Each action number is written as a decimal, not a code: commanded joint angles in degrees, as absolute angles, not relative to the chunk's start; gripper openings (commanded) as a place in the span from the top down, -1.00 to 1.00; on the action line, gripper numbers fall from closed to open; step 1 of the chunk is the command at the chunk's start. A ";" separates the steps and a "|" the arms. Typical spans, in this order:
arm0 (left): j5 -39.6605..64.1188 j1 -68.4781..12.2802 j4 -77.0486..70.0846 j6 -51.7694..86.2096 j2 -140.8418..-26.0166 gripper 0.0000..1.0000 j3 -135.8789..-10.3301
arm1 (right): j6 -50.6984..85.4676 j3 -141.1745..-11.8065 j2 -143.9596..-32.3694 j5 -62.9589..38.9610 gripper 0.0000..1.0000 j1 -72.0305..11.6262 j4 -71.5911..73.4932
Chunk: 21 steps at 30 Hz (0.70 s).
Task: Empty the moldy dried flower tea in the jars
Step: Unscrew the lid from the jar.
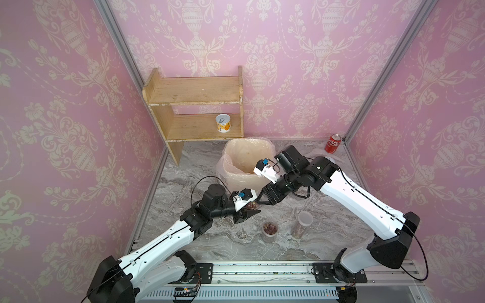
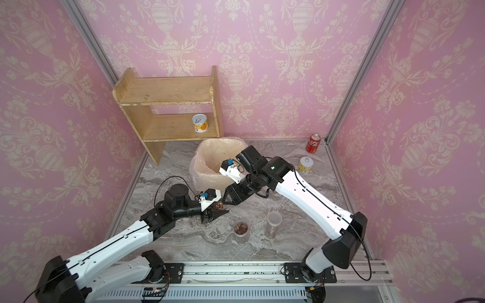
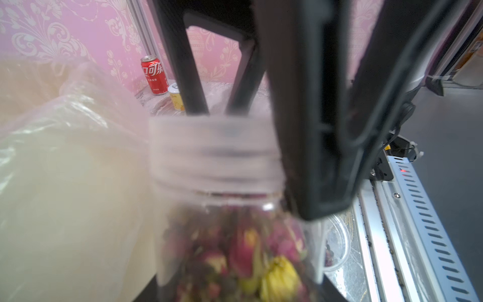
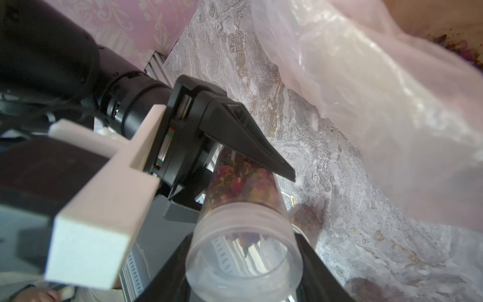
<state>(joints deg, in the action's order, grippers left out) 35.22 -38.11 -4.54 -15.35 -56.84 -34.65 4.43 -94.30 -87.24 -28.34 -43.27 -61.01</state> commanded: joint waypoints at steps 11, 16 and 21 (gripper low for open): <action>52.05 -38.60 -8.94 -6.67 -59.24 0.90 -34.92 | -35.29 -94.46 -86.31 -25.49 0.29 -46.13 -60.66; 50.45 -38.61 -9.52 -6.98 -58.80 0.89 -34.37 | -37.74 -95.47 -88.08 -24.12 0.23 -46.80 -60.89; 45.62 -38.66 -8.79 -8.72 -57.95 0.94 -33.86 | -31.46 -93.06 -85.19 -26.11 -0.35 -46.72 -53.78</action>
<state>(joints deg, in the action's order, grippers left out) 45.84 -38.02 -6.66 -9.98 -59.24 -34.06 -31.64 -94.28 -86.28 -27.05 -46.02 -62.06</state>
